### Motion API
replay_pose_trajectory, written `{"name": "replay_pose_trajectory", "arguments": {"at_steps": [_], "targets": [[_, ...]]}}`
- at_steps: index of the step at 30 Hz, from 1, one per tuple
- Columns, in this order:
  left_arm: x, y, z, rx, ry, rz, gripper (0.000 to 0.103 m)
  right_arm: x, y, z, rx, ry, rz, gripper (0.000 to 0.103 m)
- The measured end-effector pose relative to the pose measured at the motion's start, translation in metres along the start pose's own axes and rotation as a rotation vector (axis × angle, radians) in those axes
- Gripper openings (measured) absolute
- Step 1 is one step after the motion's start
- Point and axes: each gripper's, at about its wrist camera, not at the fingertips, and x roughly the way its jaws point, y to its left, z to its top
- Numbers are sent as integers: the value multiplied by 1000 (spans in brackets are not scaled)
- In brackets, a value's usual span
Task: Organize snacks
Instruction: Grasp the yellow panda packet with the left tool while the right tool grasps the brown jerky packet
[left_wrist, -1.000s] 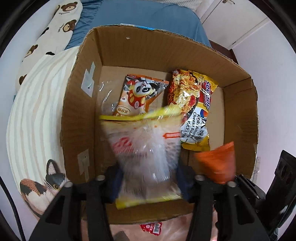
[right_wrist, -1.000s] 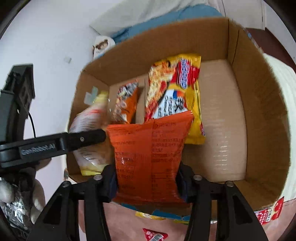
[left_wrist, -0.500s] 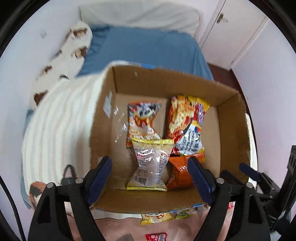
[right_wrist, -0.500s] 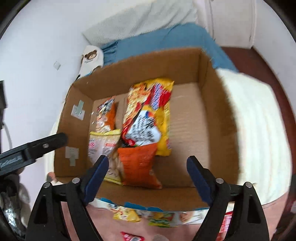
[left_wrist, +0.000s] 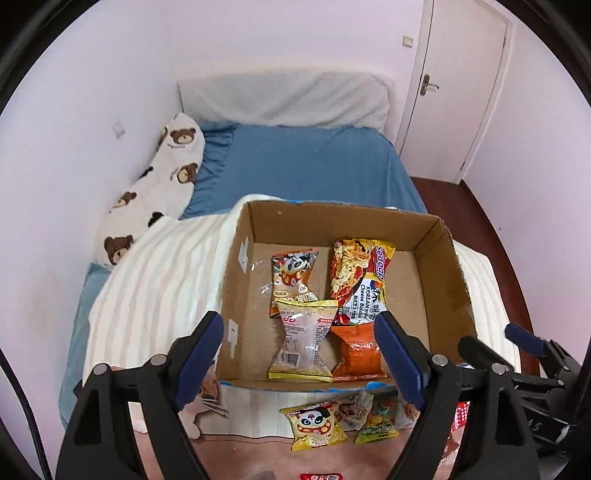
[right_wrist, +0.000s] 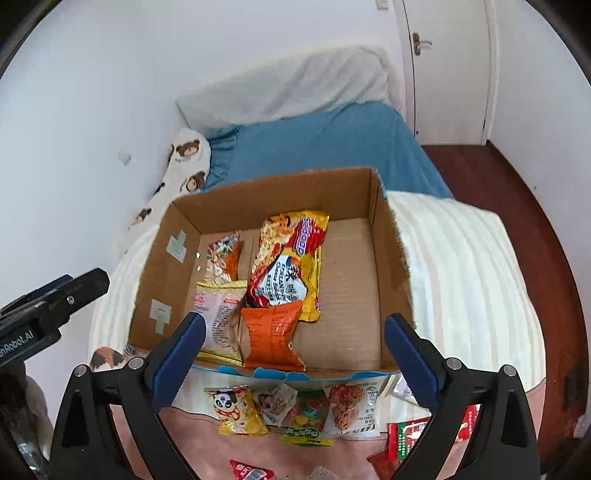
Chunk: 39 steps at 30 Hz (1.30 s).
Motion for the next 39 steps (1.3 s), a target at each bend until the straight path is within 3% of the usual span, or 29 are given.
{"name": "replay_pose_trajectory", "arguments": {"at_steps": [6, 8, 14, 19, 25, 28, 32, 36, 39], "targets": [[-28, -5, -10, -6, -50, 9, 83, -38, 3, -7, -14, -66, 17, 100], [-34, -6, -14, -12, -61, 2, 103, -51, 3, -11, -14, -87, 23, 100], [-39, -10, -39, -35, -29, -10, 103, -70, -13, -39, 20, -61, 65, 100], [-13, -13, -91, -15, 90, 44, 103, -52, -48, -80, 83, 52, 44, 100], [50, -6, -173, -84, 368, 66, 103, -9, -103, -143, 197, 228, 12, 100], [74, -6, -197, -114, 456, 71, 103, 15, -125, -170, 211, 303, -12, 100], [102, -11, -210, -132, 515, 72, 103, 47, -150, -192, 256, 373, -9, 100], [122, -15, -203, -160, 529, 60, 103, 77, -179, -198, 451, 430, 78, 100], [134, -19, -194, -154, 528, 71, 103, 93, -180, -195, 409, 444, 50, 100]]}}
